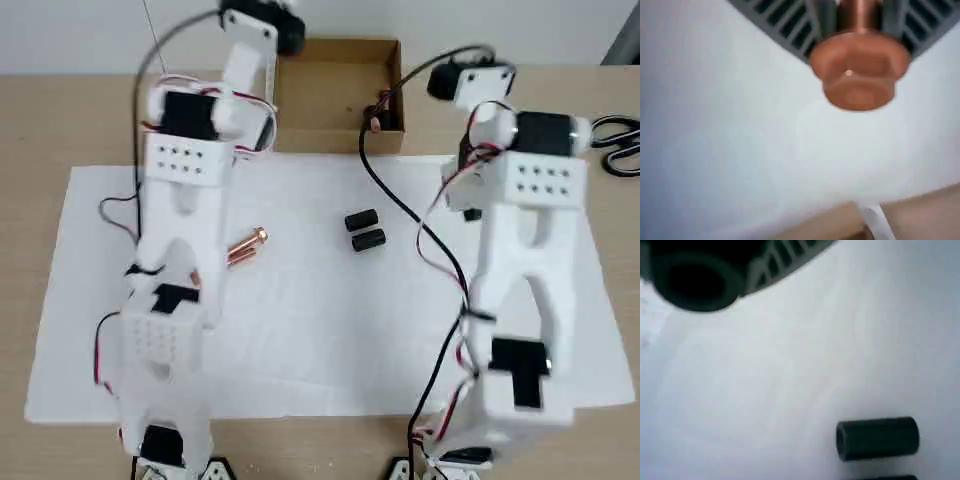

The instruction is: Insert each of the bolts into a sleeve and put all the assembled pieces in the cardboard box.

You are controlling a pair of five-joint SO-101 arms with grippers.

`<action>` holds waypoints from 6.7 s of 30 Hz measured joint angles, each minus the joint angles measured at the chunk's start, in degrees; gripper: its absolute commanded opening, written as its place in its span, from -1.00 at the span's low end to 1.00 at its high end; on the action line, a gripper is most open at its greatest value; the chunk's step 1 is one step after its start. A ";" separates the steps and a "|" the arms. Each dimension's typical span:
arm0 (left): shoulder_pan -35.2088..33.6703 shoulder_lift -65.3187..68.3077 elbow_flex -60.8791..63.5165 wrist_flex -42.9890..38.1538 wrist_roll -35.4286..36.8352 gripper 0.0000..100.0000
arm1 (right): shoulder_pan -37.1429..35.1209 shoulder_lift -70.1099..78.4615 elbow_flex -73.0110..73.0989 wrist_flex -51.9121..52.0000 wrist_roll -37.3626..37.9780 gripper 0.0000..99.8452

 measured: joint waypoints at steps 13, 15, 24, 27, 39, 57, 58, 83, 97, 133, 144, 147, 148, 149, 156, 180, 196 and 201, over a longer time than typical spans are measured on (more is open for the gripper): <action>7.21 -19.78 44.13 -1.93 2.20 -0.99 | 0.00 -13.27 -0.09 0.35 0.00 -0.99; 7.21 -18.90 47.30 -4.40 3.25 -0.99 | 0.00 -13.27 -0.09 0.35 0.00 -0.99; 8.09 -8.44 54.68 -13.63 5.71 -0.99 | 0.00 -13.27 -0.09 0.35 0.00 -0.99; 8.09 -5.10 54.59 -15.47 6.33 -0.99 | 0.00 -13.36 -0.09 0.35 0.00 -0.99; 8.35 -1.49 54.33 -17.14 7.47 -0.98 | -0.88 -13.36 -0.09 0.35 0.00 -0.99; 8.35 -1.41 53.89 -16.35 9.14 -0.99 | -4.04 -13.36 -0.09 0.35 0.00 -0.99; 8.35 -1.41 53.80 -16.18 9.14 -0.99 | -4.04 -13.36 -0.09 0.35 0.00 -0.99; 9.67 -1.05 53.54 -14.51 10.46 -0.86 | -4.04 -13.36 -0.09 0.35 0.00 -0.99; 9.76 -0.79 52.84 -13.80 10.55 -0.99 | -4.04 -13.36 -0.09 0.35 0.00 -0.99; 8.70 -68.75 69.01 -7.74 17.41 -0.99 | -4.22 -68.13 49.14 -10.90 -0.09 -0.99; 8.70 -80.44 87.56 -26.20 27.78 -0.99 | -18.73 -79.65 83.69 -48.35 -16.44 -0.99; 8.70 -82.55 91.52 -31.30 28.57 -0.99 | -22.24 -80.26 89.93 -56.00 -16.79 -0.99; 8.70 -83.25 93.01 -32.97 28.66 -0.99 | -23.12 -80.26 91.78 -57.85 -16.79 -0.99; 8.70 -83.78 94.59 -34.73 28.66 -0.99 | -23.74 -80.26 93.54 -59.34 -16.79 -0.99; 8.70 -85.80 99.60 -43.34 28.66 -0.99 | -26.73 -80.26 102.24 -66.64 -17.14 -0.99; 14.33 -85.98 115.60 -61.45 35.60 -0.99 | -36.04 -80.26 110.59 -73.23 -17.14 -0.99; 18.73 -85.98 121.58 -65.14 39.21 -0.99 | -36.04 -80.18 110.68 -73.23 -17.14 -0.99; 18.73 -86.15 123.60 -68.40 39.21 -0.99 | -36.22 -80.26 110.68 -73.23 -17.14 -0.99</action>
